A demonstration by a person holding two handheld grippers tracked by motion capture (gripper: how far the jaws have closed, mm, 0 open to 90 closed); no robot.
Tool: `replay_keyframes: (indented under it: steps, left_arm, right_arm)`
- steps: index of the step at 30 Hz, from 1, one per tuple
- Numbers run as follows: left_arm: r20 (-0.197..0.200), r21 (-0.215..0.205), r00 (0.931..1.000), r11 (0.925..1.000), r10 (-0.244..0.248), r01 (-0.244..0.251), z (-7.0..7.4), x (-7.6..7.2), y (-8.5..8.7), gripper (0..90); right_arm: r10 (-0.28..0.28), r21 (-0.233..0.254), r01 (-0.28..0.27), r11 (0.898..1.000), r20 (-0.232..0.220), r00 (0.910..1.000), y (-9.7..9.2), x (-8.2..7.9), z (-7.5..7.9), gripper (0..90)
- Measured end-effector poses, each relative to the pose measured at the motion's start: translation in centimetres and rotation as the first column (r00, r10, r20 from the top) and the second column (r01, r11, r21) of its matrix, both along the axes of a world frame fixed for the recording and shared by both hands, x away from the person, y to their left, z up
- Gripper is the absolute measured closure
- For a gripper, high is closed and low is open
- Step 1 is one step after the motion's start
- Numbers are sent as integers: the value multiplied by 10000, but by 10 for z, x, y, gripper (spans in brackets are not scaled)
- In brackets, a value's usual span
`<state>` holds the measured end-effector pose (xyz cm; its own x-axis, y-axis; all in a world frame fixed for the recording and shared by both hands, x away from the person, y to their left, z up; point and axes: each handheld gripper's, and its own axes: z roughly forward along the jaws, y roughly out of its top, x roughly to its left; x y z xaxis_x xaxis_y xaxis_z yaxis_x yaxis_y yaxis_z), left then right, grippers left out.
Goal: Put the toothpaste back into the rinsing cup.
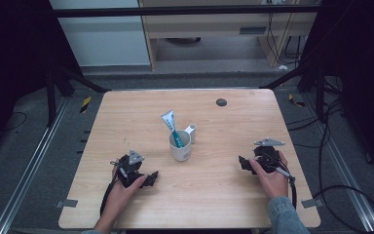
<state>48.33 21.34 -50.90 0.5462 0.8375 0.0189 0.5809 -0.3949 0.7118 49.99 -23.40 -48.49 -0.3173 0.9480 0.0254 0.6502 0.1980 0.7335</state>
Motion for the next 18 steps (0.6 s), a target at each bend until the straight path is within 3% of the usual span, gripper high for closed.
replay_keyframes:
  steps: [12,15,18]
  left_arm:
    - [3,2,10000,10000,9,-9,0,0,0,0]
    - [3,1,10000,10000,10,-10,0,0,0,0]
    - [5,0,10000,10000,13,-13,0,0,0,0]
  right_arm:
    - [-297,-313,293,9991,-137,9995,0,7,-16,118]
    - [-330,-425,315,9986,-339,9989,2,9,-22,61]
    - [-301,-295,303,9991,64,9995,2,8,-27,31]
